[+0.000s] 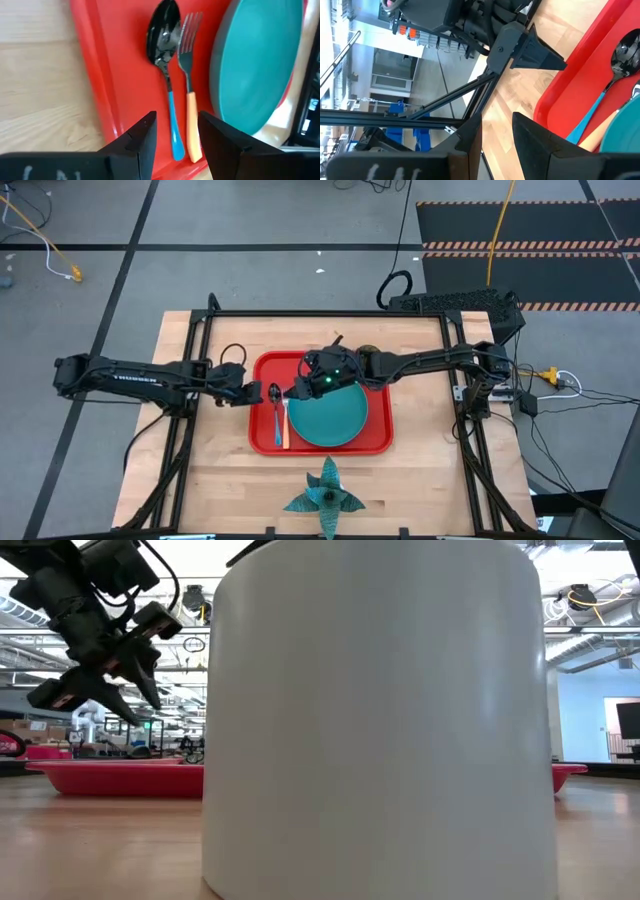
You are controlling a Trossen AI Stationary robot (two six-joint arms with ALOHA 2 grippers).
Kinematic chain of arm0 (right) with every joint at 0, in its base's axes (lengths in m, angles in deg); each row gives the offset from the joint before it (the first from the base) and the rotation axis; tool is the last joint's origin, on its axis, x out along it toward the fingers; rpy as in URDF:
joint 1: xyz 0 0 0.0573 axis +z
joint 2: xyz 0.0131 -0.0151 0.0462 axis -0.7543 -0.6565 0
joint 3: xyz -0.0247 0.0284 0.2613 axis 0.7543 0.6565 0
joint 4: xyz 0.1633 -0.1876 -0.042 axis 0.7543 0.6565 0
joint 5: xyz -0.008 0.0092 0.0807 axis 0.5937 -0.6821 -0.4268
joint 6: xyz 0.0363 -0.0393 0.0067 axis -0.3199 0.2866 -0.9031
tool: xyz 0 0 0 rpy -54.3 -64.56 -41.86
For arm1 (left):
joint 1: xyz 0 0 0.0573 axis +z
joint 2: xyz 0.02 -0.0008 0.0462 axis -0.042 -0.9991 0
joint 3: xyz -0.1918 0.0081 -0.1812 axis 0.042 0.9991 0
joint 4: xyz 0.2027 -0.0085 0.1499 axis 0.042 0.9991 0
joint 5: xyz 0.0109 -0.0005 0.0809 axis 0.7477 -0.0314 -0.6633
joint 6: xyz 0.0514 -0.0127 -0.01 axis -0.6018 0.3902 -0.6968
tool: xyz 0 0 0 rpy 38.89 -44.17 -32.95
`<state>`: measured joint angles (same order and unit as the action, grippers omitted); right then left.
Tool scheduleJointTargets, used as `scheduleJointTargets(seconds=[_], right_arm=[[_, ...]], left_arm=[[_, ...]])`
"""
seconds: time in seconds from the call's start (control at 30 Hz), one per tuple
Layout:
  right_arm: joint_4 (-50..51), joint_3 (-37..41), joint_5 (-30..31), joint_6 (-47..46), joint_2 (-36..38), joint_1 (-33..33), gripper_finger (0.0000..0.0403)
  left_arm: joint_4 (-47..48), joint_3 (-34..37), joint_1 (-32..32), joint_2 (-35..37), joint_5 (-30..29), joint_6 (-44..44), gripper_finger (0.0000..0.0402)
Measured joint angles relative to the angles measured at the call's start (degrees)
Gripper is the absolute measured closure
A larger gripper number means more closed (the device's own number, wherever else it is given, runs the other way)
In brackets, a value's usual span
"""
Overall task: Pick and place plate/cup/fork/spoon on tray
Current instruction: Adjust the green spoon on the orange tray
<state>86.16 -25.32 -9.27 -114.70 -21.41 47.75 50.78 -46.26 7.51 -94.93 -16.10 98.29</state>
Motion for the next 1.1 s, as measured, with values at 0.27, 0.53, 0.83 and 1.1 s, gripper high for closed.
scheduleJointTargets(seconds=[0.27,0.53,0.83,1.1], right_arm=[[-0.02,0.0,0.0,0.24,0.0,0.27,0.0303],[-0.98,0.0,0.06,2.92,0.0,0.2,0.0303],[-12.81,-0.04,0.97,-1.69,-0.02,0.2,0.0303],[-1.39,-0.07,7.07,-4.28,2.74,0.09,0.0303]], left_arm=[[-1.04,-3.69,0.17,-0.64,-2.18,-9.55,0.0257],[1.33,-12.49,2.8,-1.95,-4.71,-25.45,0.0257],[-18.72,-13.07,2.97,-2.0,-1.92,-24.98,0.0256],[-17.91,-13.07,3.3,0.92,-1.79,-33.5,0.0256]])
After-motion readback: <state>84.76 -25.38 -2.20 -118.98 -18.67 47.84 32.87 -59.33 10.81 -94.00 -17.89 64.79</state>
